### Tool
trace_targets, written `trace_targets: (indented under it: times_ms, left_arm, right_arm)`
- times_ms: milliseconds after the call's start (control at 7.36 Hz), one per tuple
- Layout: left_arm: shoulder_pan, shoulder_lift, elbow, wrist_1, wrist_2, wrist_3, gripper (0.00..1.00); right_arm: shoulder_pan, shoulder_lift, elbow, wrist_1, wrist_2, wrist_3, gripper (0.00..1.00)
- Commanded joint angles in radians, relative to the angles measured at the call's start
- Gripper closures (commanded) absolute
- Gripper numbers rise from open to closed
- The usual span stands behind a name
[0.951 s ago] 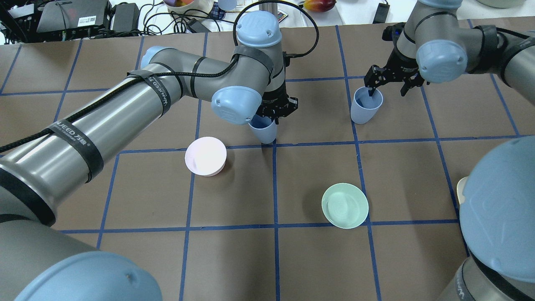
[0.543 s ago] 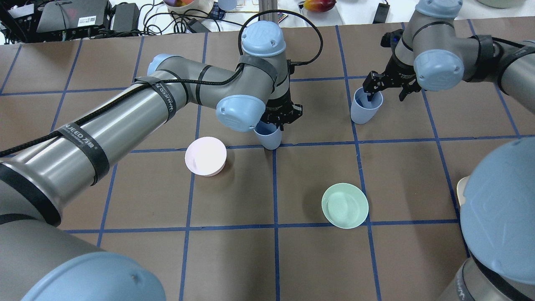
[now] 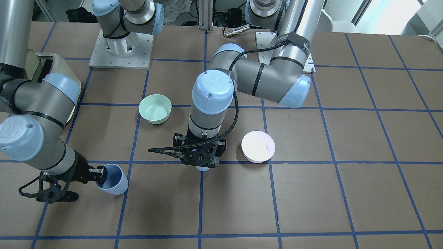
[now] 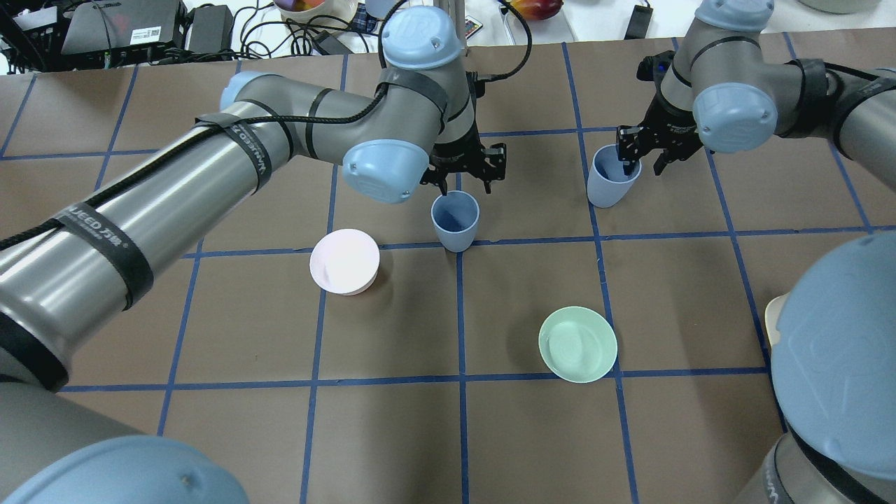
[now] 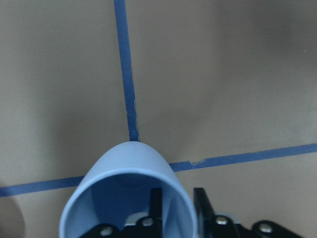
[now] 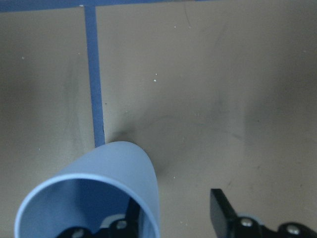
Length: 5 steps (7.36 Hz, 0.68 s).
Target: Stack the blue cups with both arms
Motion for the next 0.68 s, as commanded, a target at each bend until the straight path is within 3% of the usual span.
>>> trace_targets:
  times_ms: [0, 136, 407, 543]
  left_arm:
    - [0.057, 0.111, 0.059, -0.157, 0.002, 0.004, 0.0]
    - [0.062, 0.186, 0.072, -0.299, 0.005, 0.006, 0.0]
    - [0.121, 0.328, 0.073, -0.525, 0.01, 0.007, 0.0]
    - [0.169, 0.388, 0.05, -0.579, 0.017, 0.009, 0.0]
  right_arm:
    - [0.005, -0.019, -0.004, 0.021, 0.003, -0.004, 0.91]
    - [0.005, -0.019, -0.001, 0.021, 0.003, -0.005, 0.99]
    - [0.007, -0.033, -0.007, 0.024, 0.003, -0.005, 1.0]
    - [0.016, -0.066, -0.01, 0.029, 0.021, 0.001, 1.0]
